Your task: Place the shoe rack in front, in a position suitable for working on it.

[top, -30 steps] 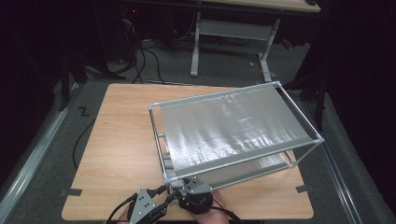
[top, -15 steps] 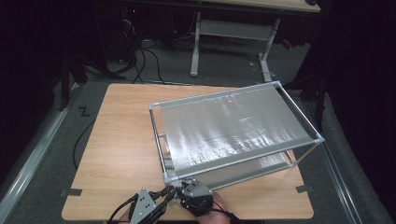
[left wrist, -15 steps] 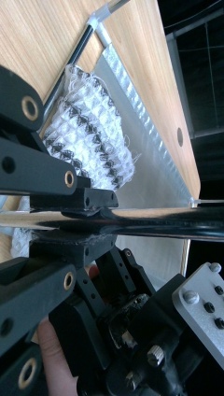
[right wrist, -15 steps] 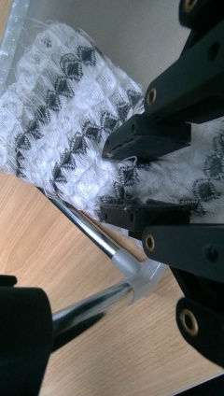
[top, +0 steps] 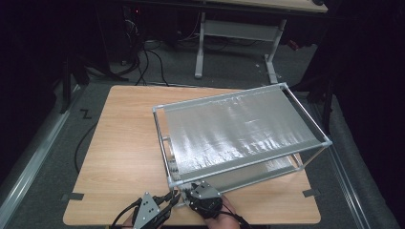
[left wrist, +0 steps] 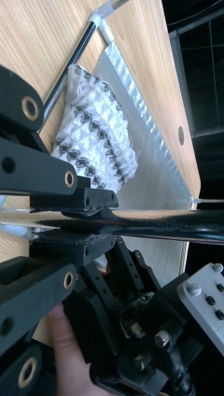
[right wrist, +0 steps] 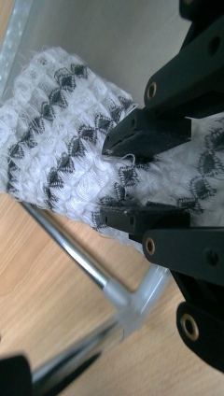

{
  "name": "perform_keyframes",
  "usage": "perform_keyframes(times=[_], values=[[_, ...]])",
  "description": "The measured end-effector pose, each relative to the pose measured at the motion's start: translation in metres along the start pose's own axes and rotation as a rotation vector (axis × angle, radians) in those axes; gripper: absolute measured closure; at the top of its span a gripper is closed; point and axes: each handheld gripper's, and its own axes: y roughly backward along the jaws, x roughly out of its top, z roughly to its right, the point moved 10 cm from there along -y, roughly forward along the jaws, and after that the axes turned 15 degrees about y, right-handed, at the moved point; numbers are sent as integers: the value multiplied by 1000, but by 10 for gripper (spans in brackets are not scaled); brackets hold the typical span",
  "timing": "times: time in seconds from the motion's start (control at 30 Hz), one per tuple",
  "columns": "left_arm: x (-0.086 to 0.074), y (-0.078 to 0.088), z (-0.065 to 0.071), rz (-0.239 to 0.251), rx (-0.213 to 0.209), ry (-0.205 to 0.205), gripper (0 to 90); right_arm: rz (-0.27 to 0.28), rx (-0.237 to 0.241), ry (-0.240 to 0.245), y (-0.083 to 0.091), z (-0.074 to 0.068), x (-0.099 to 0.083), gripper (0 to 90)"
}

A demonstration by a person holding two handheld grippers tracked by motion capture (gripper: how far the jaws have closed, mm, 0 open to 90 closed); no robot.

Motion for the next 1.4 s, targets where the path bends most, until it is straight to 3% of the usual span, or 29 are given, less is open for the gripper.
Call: perform_keyframes(times=[0.33, 0.43, 0.47, 0.57, 0.73, 0.83, 0.87, 1.03, 1.1, 1.2, 1.37, 1.4], values=[[-1, 0, 0, -2, -2, -2, 796, -16, 46, -47, -1, 9, -4, 502], [-1, -1, 0, -3, -3, -1, 793, -17, 67, -83, 0, 12, -7, 502], [-1, -1, 0, -3, -3, 0, 792, -11, 69, -74, 0, 14, -8, 505], [-1, 0, 0, -4, -3, 0, 792, -20, 59, -97, 2, 20, -13, 518], [-1, 0, 0, -4, -7, 5, 795, -25, 19, -73, 9, 35, -24, 582], [-1, 0, 0, -3, -8, 8, 797, -40, -19, -91, 16, 56, -40, 591], [-1, 0, 0, -3, -9, 9, 797, -40, -19, -91, 16, 56, -40, 591], [-1, 0, 1, -2, -11, 17, 799, -54, -66, -128, 26, 83, -60, 601], [-1, -1, 1, -2, -14, 22, 800, -79, -121, -143, 36, 106, -78, 615], [-1, -1, 1, -1, -15, 23, 800, -81, -146, -160, 41, 118, -86, 625], [-1, -1, 1, -1, -16, 24, 799, -113, -241, -253, 61, 163, -121, 638], [-1, -1, 1, -1, -16, 24, 799, -113, -241, -253, 61, 163, -121, 638]])
